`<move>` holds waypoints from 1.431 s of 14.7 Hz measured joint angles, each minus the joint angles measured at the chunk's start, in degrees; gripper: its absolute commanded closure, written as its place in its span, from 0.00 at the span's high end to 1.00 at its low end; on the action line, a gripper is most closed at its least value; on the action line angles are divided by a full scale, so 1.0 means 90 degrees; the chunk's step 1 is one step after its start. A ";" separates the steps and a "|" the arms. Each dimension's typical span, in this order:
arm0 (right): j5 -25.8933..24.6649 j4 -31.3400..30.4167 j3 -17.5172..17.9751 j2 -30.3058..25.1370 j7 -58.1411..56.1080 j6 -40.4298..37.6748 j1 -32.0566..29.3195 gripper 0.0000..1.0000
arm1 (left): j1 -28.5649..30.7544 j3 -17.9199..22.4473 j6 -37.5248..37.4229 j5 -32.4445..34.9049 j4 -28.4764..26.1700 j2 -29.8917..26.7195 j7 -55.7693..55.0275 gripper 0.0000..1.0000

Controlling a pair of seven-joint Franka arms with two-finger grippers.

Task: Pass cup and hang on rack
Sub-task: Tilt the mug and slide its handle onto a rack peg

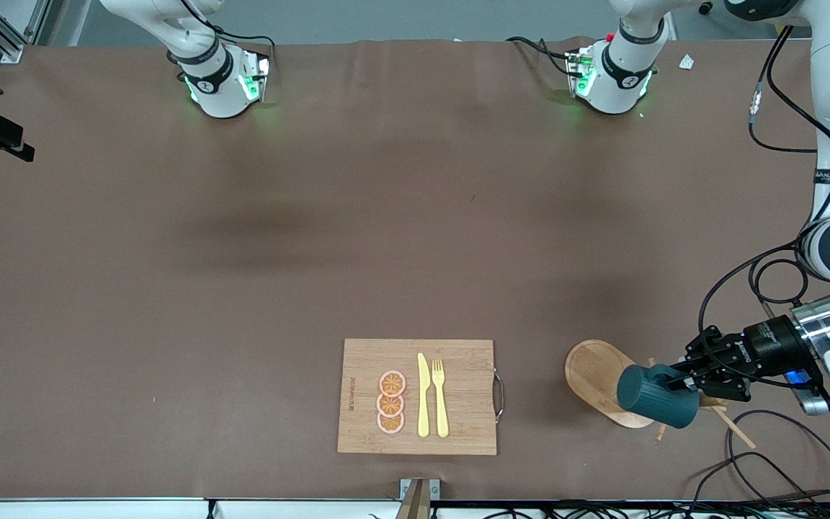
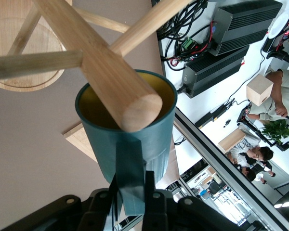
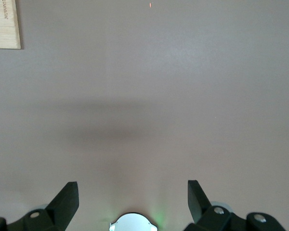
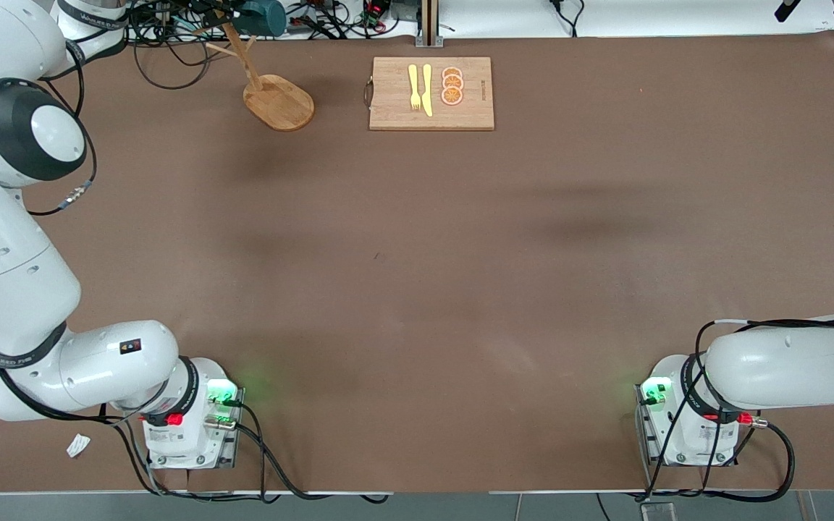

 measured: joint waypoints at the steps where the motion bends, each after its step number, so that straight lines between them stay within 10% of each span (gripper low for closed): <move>1: 0.0000 0.0000 0.0000 0.0000 0.0000 0.0000 0.0000 1.00 | 0.0026 0.0000 -0.0011 -0.0003 0.0000 0.0015 0.0087 0.16; 17: 0.0000 0.0000 0.0000 0.0000 -0.0015 0.0110 0.0000 1.00 | 0.0169 -0.0013 -0.0132 -0.0161 -0.0004 0.0145 0.0549 0.23; 21: 0.0000 0.0000 0.0000 0.0000 -0.0015 0.0110 0.0000 1.00 | 0.0173 -0.0017 -0.0138 -0.0161 -0.0005 0.0174 0.0632 0.72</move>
